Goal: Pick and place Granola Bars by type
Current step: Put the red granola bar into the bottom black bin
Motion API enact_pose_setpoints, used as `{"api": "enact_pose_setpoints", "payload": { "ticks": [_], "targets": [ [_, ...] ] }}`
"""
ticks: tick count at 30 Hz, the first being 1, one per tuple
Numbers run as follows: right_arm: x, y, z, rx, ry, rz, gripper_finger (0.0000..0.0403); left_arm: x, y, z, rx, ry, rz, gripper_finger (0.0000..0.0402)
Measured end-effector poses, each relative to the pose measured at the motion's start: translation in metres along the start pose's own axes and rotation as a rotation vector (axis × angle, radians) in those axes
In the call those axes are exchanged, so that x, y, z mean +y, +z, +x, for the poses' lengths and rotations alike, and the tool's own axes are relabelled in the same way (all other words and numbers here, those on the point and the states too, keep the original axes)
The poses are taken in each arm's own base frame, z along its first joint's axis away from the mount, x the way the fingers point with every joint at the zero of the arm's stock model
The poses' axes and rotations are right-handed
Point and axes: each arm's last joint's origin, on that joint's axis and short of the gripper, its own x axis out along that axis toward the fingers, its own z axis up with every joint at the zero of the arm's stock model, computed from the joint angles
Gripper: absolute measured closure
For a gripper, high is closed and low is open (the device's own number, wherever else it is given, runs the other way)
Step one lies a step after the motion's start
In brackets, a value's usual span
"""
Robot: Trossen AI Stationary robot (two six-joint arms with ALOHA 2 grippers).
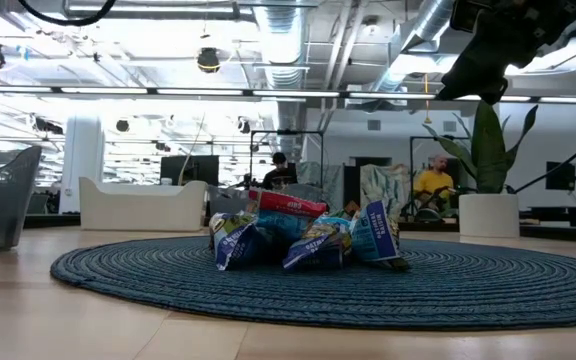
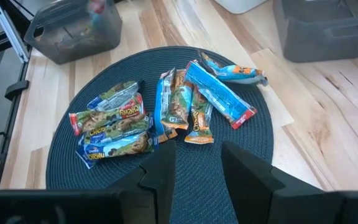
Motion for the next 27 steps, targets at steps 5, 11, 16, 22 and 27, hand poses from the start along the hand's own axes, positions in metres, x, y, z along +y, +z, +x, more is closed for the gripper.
{"api": "enact_pose_setpoints", "payload": {
  "ticks": [5, 11, 16, 22, 27],
  "targets": [
    [0.0, 0.0, 0.0, 0.0, 0.0, 0.0, 0.028, -0.002, 0.021, -0.006, -0.229, -0.034, -0.025, 0.0204],
    [0.0, 0.0, 0.0, 0.0, 0.0, 0.0, 0.028, -0.006, 0.066, -0.027, -0.557, -0.206, -0.103, 0.0215],
    [0.0, 0.0, 0.0, -0.001, 0.0, 0.0, 0.028, -0.018, 0.113, -0.038, -0.731, -0.363, -0.132, 0.0222],
    [0.0, 0.0, 0.0, 0.0, -0.001, 0.001, 0.028, -0.044, 0.171, -0.016, -0.69, -0.496, -0.092, 0.0229],
    [-0.001, -0.002, 0.0, 0.022, -0.009, -0.003, 0.028, -0.062, 0.202, 0.016, -0.564, -0.559, -0.044, 0.0233]
  ]
}}
